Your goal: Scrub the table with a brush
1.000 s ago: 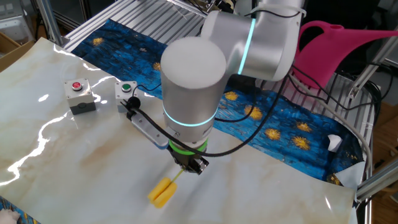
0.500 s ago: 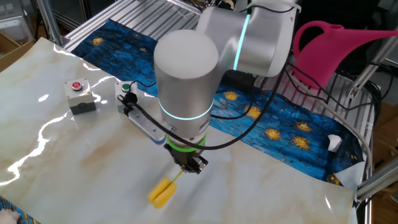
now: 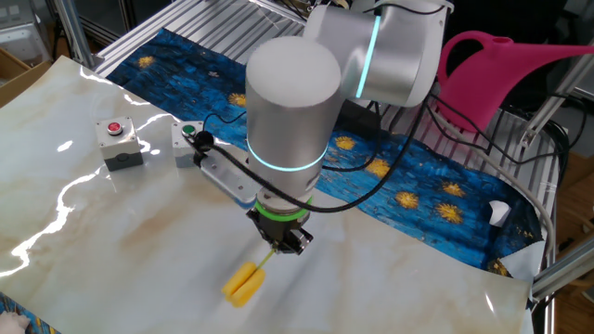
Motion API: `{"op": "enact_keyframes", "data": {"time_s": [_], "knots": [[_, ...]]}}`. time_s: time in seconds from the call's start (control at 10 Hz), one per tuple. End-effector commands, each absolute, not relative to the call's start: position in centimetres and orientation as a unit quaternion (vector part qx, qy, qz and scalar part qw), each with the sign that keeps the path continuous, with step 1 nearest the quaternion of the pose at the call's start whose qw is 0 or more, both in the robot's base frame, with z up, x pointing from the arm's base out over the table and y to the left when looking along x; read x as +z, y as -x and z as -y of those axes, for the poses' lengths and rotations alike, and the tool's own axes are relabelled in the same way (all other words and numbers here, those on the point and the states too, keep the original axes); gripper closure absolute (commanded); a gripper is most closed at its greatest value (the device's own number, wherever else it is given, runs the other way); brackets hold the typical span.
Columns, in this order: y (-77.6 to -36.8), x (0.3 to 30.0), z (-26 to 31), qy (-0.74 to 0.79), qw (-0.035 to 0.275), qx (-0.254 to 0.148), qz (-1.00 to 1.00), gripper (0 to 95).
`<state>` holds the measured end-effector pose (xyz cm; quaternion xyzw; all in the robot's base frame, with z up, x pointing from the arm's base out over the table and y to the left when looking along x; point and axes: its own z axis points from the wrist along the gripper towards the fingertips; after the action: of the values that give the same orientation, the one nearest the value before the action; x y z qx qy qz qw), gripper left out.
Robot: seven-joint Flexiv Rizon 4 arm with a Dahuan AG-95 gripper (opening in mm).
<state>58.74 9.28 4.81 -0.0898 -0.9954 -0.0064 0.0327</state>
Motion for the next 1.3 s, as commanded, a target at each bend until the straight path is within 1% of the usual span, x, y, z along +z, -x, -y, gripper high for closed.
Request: {"op": "enact_keyframes", "data": {"time_s": [0.1, 0.6, 1.3], "knots": [[-58.5, 4.9, -9.2, 0.111, 0.029, -0.004, 0.993, 95.0], [-58.2, 4.9, -8.7, 0.088, 0.027, 0.008, 0.996, 95.0], [-55.2, 5.3, -2.4, 0.041, 0.024, 0.016, 0.999, 95.0]]}}
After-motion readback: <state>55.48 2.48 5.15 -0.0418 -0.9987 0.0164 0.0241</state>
